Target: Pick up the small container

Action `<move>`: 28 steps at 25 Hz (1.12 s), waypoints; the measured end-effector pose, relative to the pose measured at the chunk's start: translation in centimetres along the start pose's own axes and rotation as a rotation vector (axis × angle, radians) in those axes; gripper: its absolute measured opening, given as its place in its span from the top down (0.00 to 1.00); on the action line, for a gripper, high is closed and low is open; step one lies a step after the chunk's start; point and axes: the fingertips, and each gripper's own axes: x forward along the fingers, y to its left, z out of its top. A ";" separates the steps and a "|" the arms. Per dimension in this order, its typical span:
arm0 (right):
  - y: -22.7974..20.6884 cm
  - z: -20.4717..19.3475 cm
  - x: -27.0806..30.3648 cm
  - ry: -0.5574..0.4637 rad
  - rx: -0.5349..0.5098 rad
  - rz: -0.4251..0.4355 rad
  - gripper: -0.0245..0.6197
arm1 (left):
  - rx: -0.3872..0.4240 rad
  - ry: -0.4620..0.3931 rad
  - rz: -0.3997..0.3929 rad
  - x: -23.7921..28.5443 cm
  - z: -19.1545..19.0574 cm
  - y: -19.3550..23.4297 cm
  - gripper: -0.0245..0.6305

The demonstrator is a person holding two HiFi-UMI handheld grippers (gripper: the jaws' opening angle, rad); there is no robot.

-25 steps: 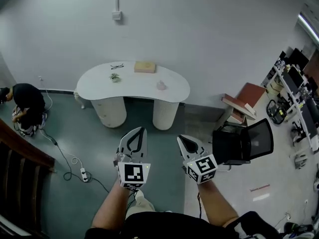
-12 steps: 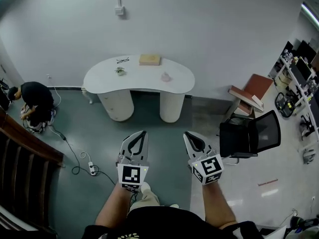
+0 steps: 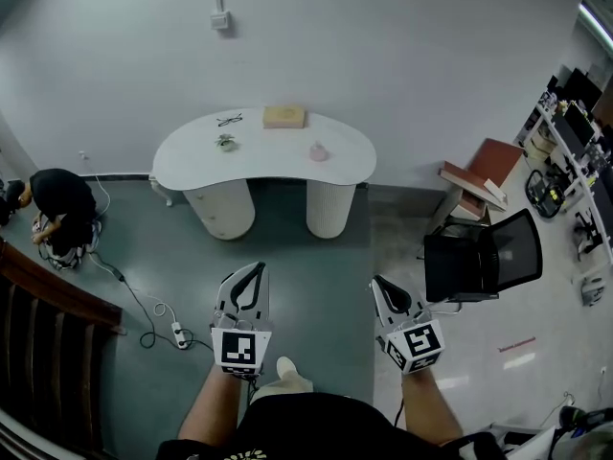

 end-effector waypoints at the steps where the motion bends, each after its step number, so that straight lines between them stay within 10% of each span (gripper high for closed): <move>1: 0.0 0.2 0.8 -0.001 -0.003 -0.003 0.92 | 0.001 -0.002 -0.003 0.3 -0.2 0.6 0.96; 10: 2.0 3.5 7.5 -0.024 -0.069 -0.043 0.91 | -0.009 -0.011 -0.036 2.0 -2.1 7.7 0.96; 15: 3.1 4.9 8.7 -0.023 -0.053 -0.073 0.56 | -0.038 -0.022 -0.055 2.5 -2.1 10.1 0.96; 28: 3.4 4.3 9.5 0.002 -0.016 -0.065 0.55 | -0.042 -0.050 -0.073 4.2 -2.4 10.4 0.96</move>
